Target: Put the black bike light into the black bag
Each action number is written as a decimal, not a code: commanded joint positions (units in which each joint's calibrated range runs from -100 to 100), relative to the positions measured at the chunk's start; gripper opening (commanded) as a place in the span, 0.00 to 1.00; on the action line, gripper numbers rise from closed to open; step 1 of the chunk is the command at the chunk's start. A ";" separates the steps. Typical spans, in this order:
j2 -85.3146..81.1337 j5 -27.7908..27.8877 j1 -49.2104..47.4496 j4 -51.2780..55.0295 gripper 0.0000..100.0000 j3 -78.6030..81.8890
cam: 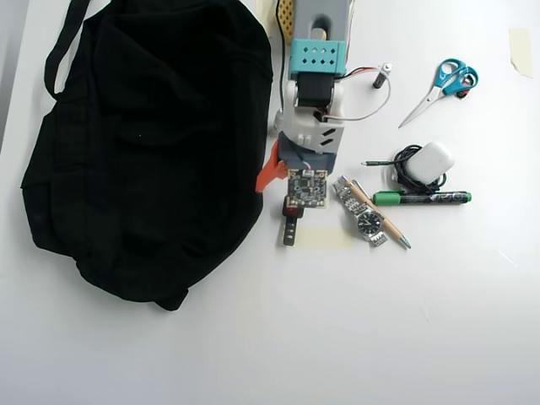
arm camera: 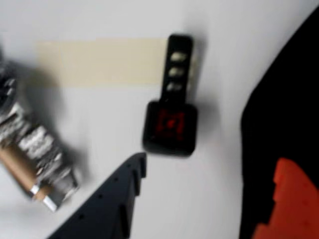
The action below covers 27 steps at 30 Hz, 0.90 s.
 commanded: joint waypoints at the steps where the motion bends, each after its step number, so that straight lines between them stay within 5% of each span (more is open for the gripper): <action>1: 1.03 0.33 -0.23 -3.05 0.32 -3.10; 27: 6.75 -0.09 -1.43 -7.01 0.33 -3.46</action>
